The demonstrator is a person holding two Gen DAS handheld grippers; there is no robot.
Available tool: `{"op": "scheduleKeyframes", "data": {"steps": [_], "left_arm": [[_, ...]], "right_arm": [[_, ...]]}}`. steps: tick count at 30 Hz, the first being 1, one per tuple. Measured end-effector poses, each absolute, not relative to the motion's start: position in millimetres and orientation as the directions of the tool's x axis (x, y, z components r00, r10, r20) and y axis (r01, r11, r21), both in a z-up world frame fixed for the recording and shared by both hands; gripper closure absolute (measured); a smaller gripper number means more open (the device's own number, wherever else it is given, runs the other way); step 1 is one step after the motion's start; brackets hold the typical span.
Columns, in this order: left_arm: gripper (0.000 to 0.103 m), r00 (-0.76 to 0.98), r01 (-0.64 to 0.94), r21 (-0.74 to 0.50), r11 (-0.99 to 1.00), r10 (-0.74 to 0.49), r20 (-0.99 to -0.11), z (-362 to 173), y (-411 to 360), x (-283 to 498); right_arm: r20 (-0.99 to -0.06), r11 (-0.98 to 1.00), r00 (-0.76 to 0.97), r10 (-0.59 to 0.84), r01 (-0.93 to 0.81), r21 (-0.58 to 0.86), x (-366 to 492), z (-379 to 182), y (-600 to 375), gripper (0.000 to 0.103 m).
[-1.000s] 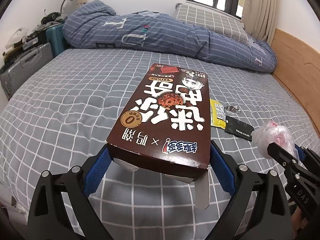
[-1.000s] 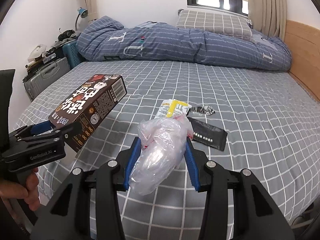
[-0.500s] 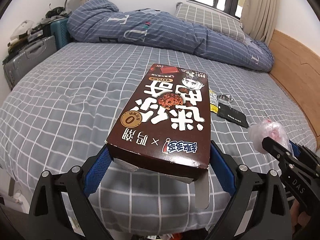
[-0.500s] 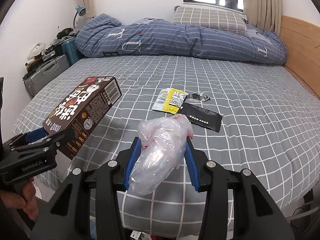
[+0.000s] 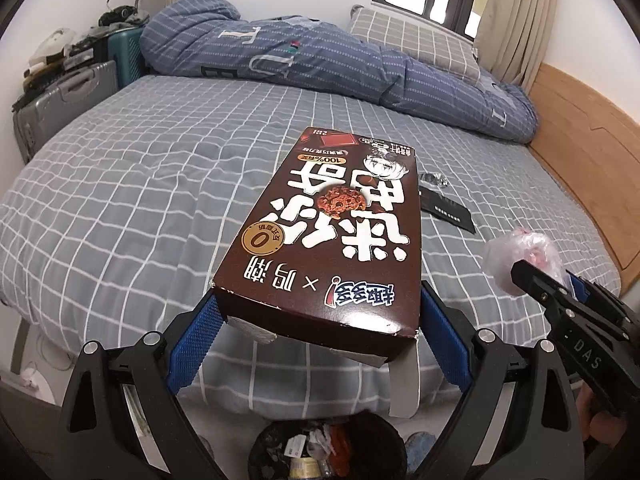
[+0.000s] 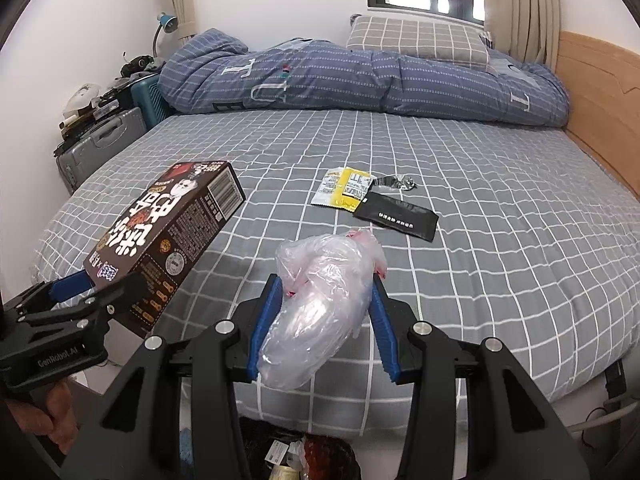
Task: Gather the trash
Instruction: 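Carry the brown box with the left tool while the right tool carries the clear bag over the bin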
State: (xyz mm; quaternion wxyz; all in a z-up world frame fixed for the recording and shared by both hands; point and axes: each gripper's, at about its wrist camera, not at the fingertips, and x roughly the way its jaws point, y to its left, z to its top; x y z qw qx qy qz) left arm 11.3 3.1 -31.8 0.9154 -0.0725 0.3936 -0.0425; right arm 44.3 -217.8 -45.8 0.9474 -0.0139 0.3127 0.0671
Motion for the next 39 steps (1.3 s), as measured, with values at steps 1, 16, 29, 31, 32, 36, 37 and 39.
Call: {"op": "scheduleKeyframes", "data": {"steps": [1, 16, 29, 31, 32, 36, 37, 39], "left_arm": [[0.012, 0.685, 0.020, -0.168, 0.986, -0.136, -0.716, -32.1, 3.0, 9.0], [0.012, 0.667, 0.023, -0.158, 0.987, -0.133, -0.733, -39.0, 1.4, -41.7], [0.012, 0.643, 0.024, -0.156, 0.988, -0.134, -0.754, -49.5, -1.3, -83.5], [0.012, 0.640, 0.024, -0.164, 0.986, -0.141, -0.755, -49.5, -1.1, -91.4], [0.012, 0.640, 0.024, -0.163, 0.986, -0.141, -0.755, -49.4, -1.5, -94.1], [0.012, 0.634, 0.023, -0.168, 0.985, -0.145, -0.760, -50.5, -1.5, -108.3], [0.012, 0.631, 0.024, -0.168, 0.986, -0.145, -0.762, -51.4, -1.8, -110.8], [0.012, 0.623, 0.026, -0.167, 0.986, -0.146, -0.768, -53.6, -3.3, -115.6]], "right_arm": [[-0.594, 0.991, 0.795, 0.119, -0.136, 0.017, 42.0, -45.9, -217.8, 0.061], [-0.611, 0.989, 0.781, 0.127, -0.149, 0.014, -6.4, -54.8, -211.2, 0.061], [-0.620, 0.988, 0.774, 0.128, -0.152, 0.013, -43.2, -62.0, -213.0, 0.061], [-0.622, 0.988, 0.772, 0.127, -0.154, 0.010, -49.2, -63.3, -212.8, 0.061], [-0.623, 0.988, 0.772, 0.126, -0.154, 0.009, -52.0, -64.1, -213.2, 0.061], [-0.632, 0.988, 0.765, 0.125, -0.152, 0.011, -65.8, -68.6, -214.6, 0.061], [-0.633, 0.988, 0.764, 0.125, -0.152, 0.011, -68.5, -69.9, -214.8, 0.061], [-0.638, 0.988, 0.759, 0.125, -0.153, 0.012, -74.6, -72.6, -214.4, 0.061]]}}
